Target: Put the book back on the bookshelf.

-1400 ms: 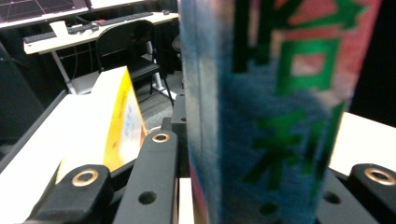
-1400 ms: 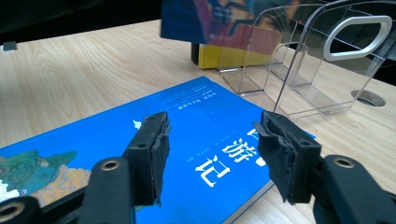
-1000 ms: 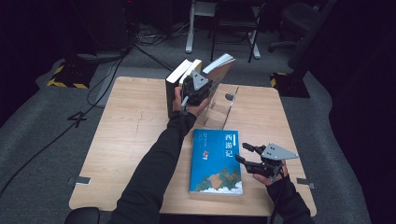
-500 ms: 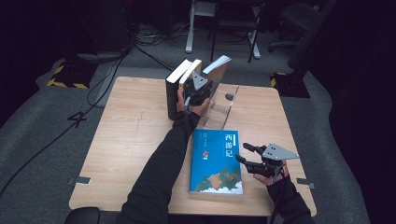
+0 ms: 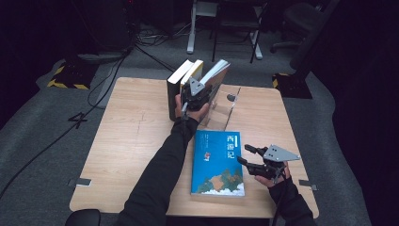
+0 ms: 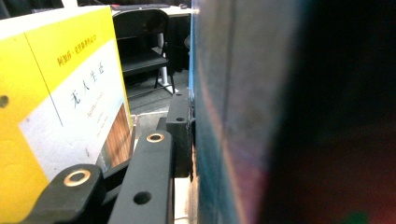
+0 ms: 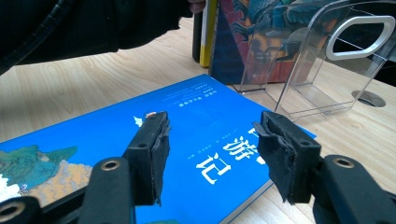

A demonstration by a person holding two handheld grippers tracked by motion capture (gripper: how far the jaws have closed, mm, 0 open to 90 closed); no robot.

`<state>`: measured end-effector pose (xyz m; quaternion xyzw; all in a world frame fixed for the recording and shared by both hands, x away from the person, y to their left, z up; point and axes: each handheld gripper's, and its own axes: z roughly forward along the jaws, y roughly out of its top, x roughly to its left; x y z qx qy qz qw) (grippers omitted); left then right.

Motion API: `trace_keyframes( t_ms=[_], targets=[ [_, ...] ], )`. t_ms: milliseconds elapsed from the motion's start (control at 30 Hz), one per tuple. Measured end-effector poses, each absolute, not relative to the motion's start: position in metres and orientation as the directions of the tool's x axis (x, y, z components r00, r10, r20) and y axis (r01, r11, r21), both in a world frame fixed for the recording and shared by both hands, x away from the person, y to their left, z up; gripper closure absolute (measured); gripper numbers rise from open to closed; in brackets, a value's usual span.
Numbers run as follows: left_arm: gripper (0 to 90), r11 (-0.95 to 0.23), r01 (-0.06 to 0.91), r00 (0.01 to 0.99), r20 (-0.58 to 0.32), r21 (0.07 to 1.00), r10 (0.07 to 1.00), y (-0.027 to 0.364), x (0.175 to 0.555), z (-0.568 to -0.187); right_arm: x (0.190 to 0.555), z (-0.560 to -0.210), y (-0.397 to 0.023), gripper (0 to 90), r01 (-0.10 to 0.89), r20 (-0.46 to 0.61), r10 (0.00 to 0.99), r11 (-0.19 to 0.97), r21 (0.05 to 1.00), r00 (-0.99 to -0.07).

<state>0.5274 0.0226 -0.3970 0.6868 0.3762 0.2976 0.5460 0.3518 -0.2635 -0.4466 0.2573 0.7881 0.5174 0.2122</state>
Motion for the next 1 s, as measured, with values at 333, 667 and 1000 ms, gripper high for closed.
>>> trace_keyframes(
  t_ms=[333, 667, 1000],
  targets=[
    [67.2, -0.098, 0.184, 0.55, -0.02, 0.978, 0.835, 0.037, 0.518, -0.4, 0.352, -0.447, -0.264, 44.1, 0.187, -0.07, 0.626, 0.335, 0.923, -0.777],
    [63.1, -0.108, 0.182, 0.56, -0.013, 0.977, 0.828, 0.057, 0.499, -0.406, 0.352, -0.449, -0.26, 43.8, 0.188, -0.076, 0.619, 0.349, 0.918, -0.782],
    [64.0, -0.207, 0.254, 0.587, 0.019, 0.945, 0.809, 0.067, 0.488, -0.447, 0.352, -0.453, -0.257, 43.7, 0.193, -0.079, 0.61, 0.367, 0.91, -0.789]
  ],
)
